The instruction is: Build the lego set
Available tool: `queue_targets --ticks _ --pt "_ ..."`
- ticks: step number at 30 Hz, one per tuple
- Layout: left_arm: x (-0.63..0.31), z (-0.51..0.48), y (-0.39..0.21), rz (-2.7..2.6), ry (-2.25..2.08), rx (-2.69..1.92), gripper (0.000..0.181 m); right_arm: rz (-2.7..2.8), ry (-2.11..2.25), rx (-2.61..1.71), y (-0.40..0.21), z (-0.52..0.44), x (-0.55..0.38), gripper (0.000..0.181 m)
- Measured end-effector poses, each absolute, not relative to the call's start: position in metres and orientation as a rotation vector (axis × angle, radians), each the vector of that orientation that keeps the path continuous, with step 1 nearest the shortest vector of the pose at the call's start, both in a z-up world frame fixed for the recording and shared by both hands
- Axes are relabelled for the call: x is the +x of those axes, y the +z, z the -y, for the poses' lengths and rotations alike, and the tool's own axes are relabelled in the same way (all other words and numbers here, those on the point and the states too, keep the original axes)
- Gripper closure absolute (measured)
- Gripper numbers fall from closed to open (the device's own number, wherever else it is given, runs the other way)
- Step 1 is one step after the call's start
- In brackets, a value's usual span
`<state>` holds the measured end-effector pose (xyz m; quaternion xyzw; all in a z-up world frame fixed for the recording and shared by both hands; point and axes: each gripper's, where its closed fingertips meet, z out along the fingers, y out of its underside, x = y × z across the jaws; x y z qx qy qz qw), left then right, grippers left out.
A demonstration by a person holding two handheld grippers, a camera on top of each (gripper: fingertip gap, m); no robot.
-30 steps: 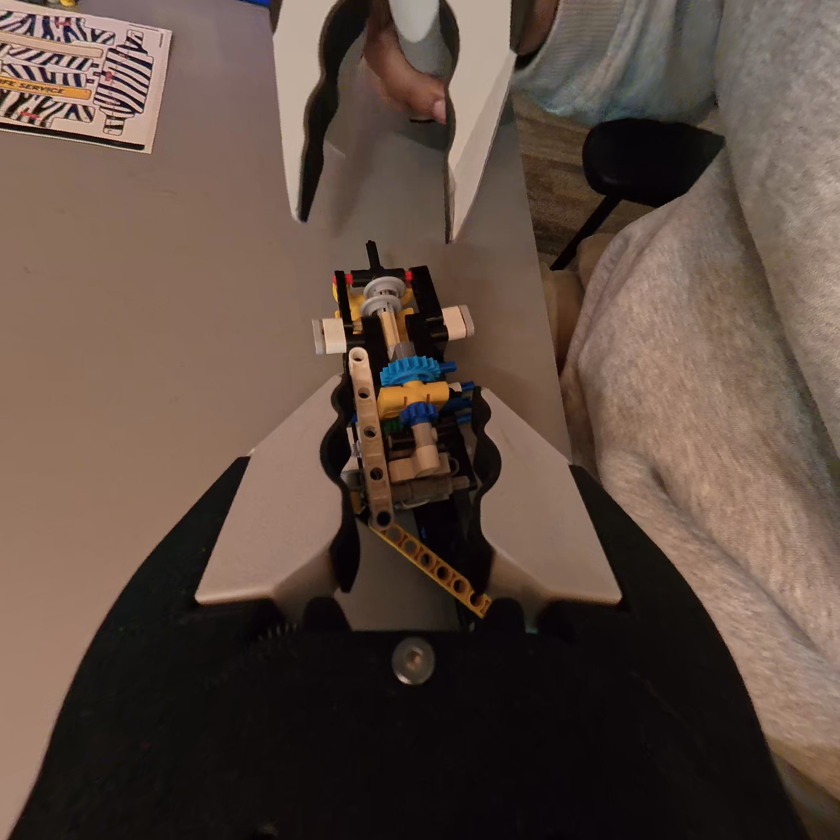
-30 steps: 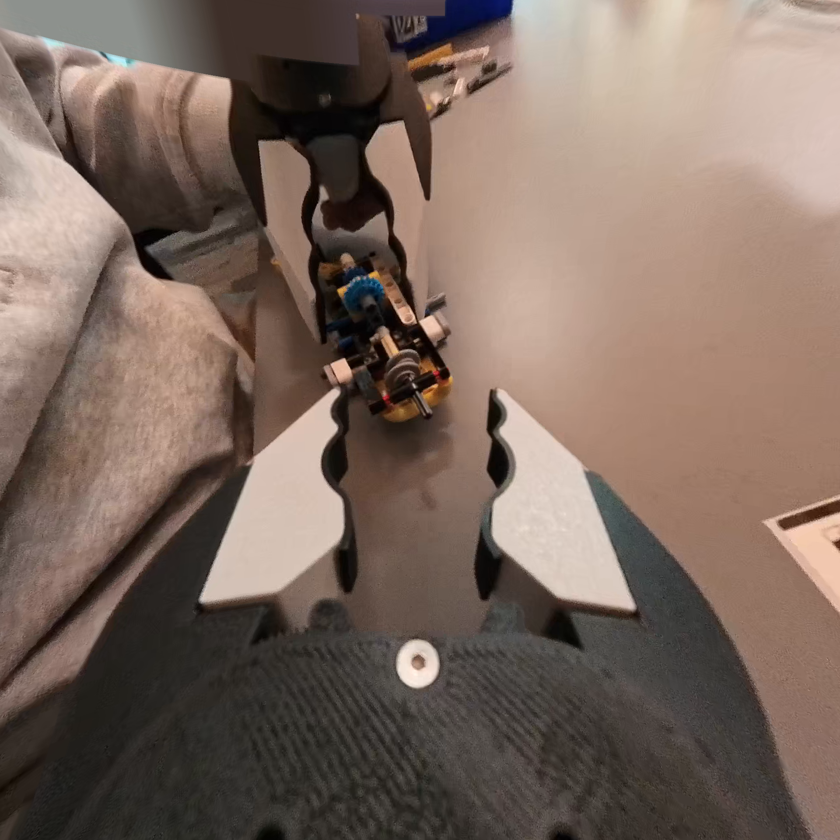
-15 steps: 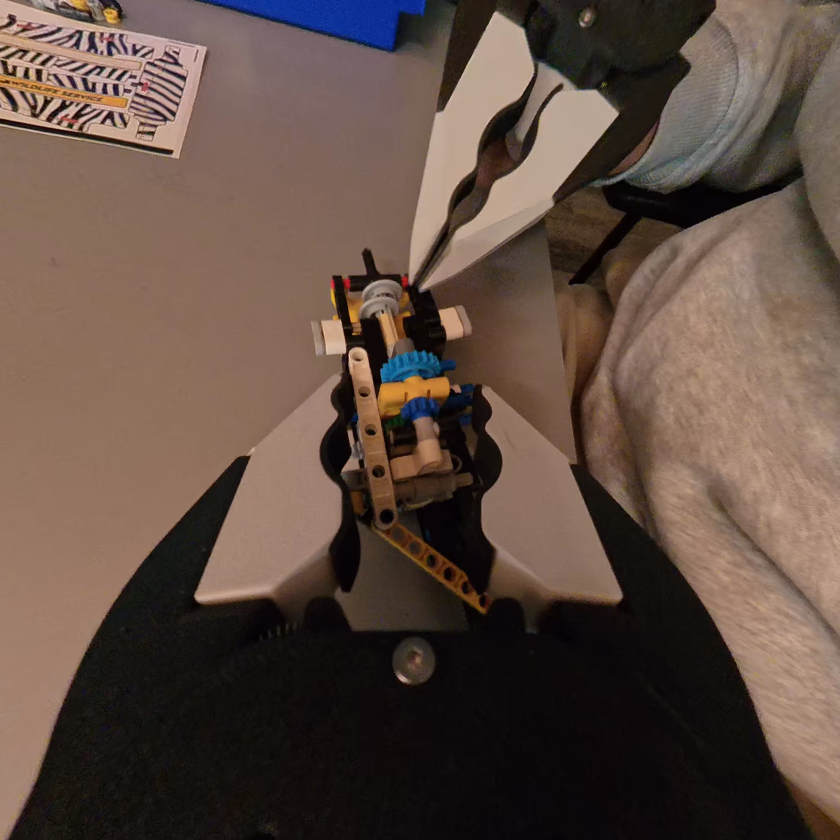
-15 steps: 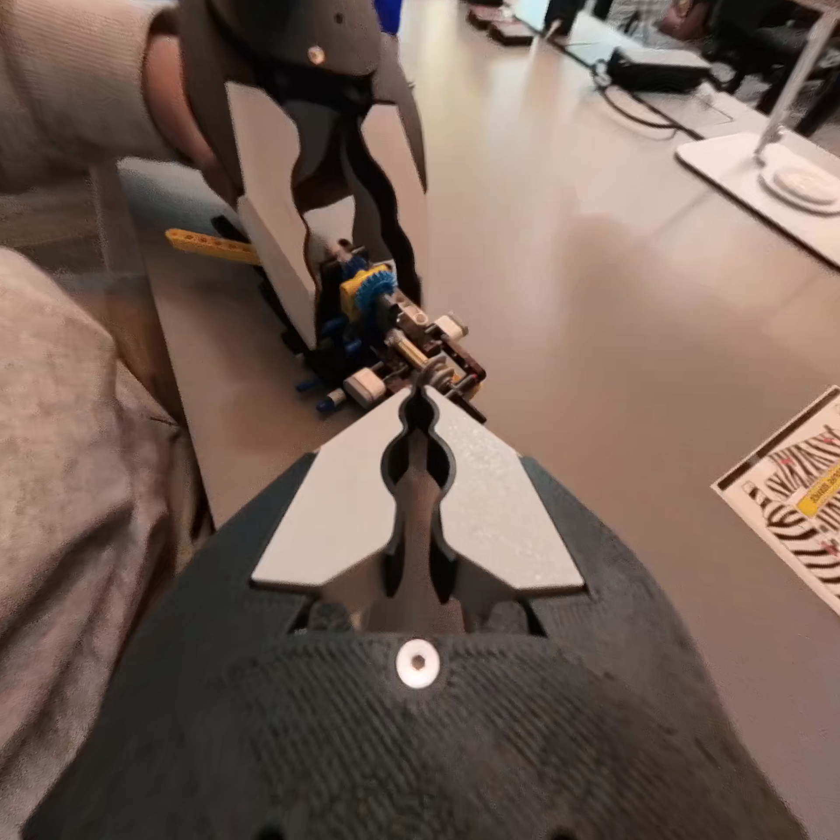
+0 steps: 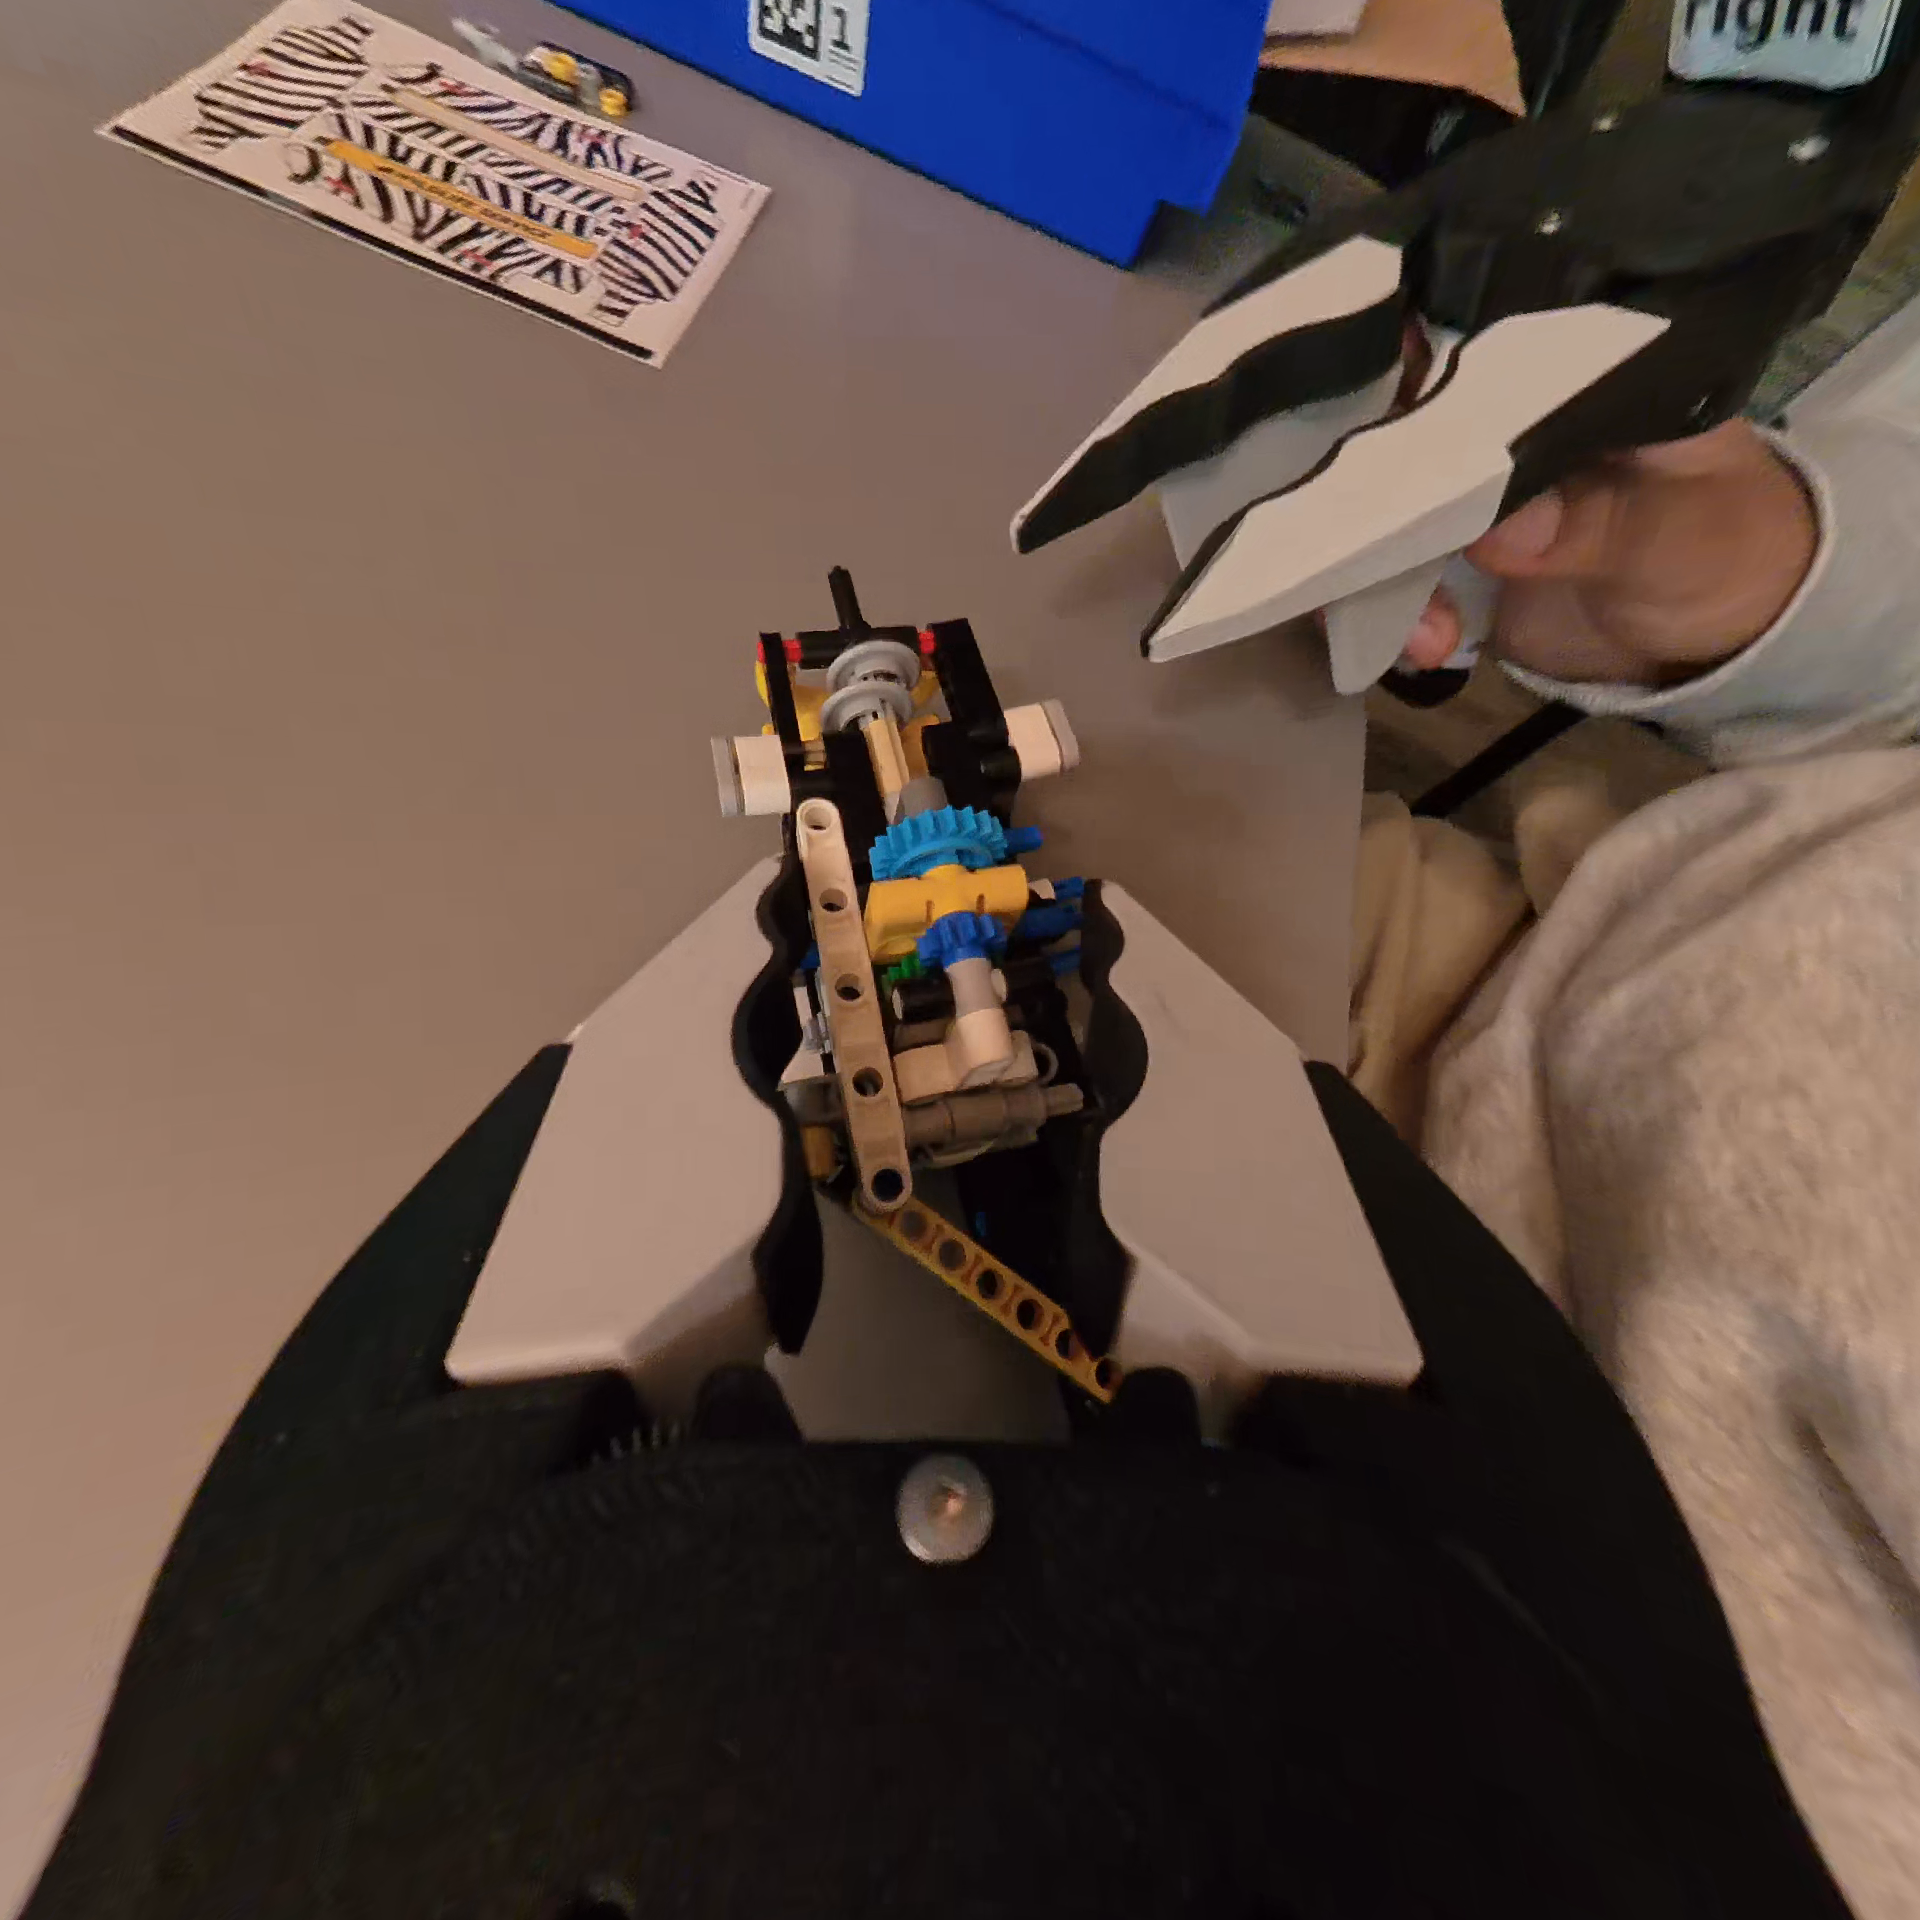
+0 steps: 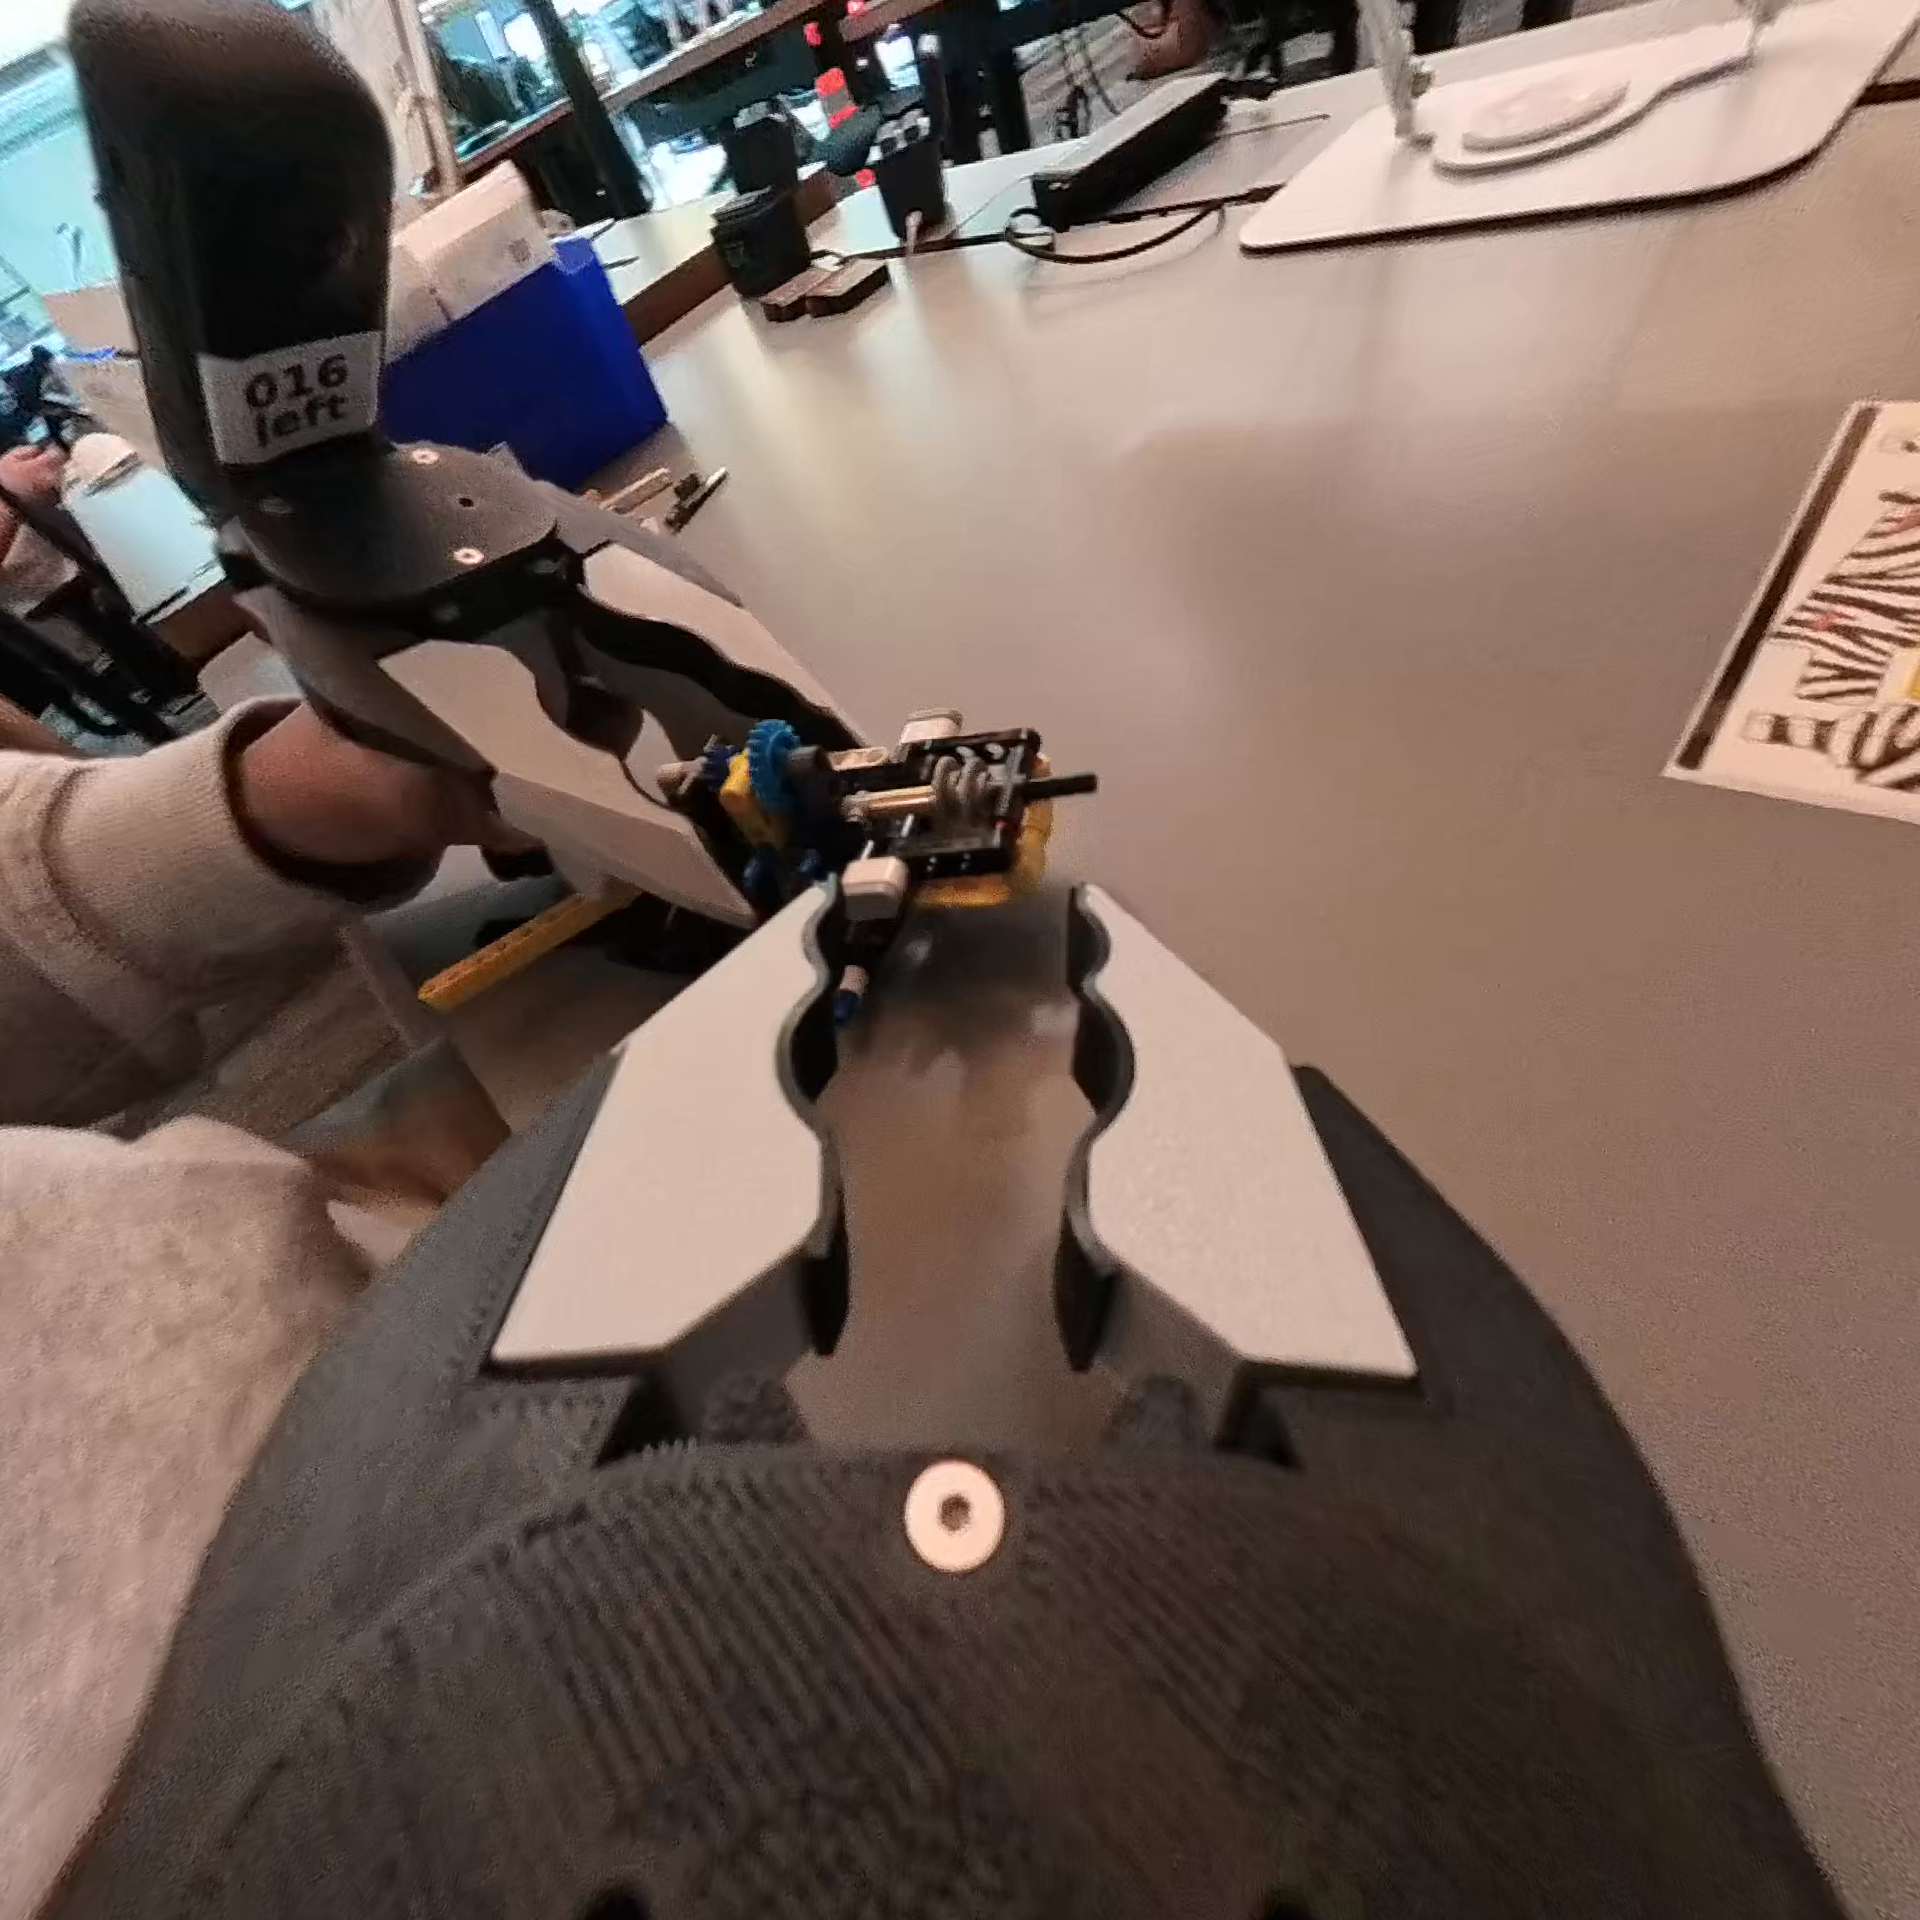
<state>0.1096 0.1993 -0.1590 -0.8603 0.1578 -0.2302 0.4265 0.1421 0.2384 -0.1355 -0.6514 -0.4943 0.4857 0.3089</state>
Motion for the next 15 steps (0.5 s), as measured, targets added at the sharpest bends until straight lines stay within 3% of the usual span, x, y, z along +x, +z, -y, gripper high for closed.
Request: queue_targets --ticks 1,5,15 --pt "0.107 -0.200 -0.158 -0.371 -0.590 -2.148 0.129 1.295 1.290 -1.731 -0.135 -0.240 0.142 0.138" --pt "0.098 -0.204 -0.158 -0.345 -0.577 -2.153 0.130 1.234 1.375 -1.698 -0.125 -0.245 0.146 0.135" --pt "0.070 -0.193 -0.120 -0.230 -0.496 -2.030 0.103 1.237 1.332 -1.570 -0.110 -0.248 0.157 0.134"
